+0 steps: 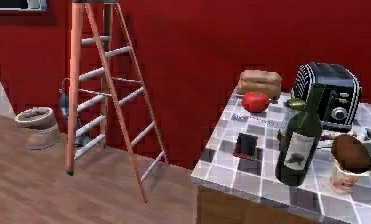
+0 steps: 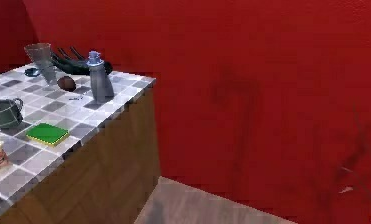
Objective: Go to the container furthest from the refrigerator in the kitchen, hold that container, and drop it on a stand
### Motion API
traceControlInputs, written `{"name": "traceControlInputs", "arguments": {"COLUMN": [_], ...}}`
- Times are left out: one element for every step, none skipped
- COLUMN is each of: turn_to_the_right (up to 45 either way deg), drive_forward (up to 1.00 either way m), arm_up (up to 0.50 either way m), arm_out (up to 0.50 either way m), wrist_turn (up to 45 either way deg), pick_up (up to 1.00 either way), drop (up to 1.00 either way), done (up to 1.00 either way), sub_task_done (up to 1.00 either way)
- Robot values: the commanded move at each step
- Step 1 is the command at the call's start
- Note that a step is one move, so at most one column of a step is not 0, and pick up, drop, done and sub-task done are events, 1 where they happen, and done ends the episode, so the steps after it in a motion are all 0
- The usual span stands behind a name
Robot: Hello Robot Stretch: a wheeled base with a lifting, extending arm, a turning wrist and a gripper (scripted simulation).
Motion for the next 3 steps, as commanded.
{"name": "traceControlInputs", "arguments": {"turn_to_the_right": [-39.0,45.0,45.0], "drive_forward": [0.0,0.0,0.0], "arm_up": [0.0,0.0,0.0], "arm_out": [0.0,0.0,0.0], "wrist_turn": [0.0,0.0,0.0], "pick_up": [0.0,0.0,0.0], "drop": [0.0,0.0,0.0], "done": [0.0,0.0,0.0], "sub_task_done": [0.0,0.0,0.0]}}
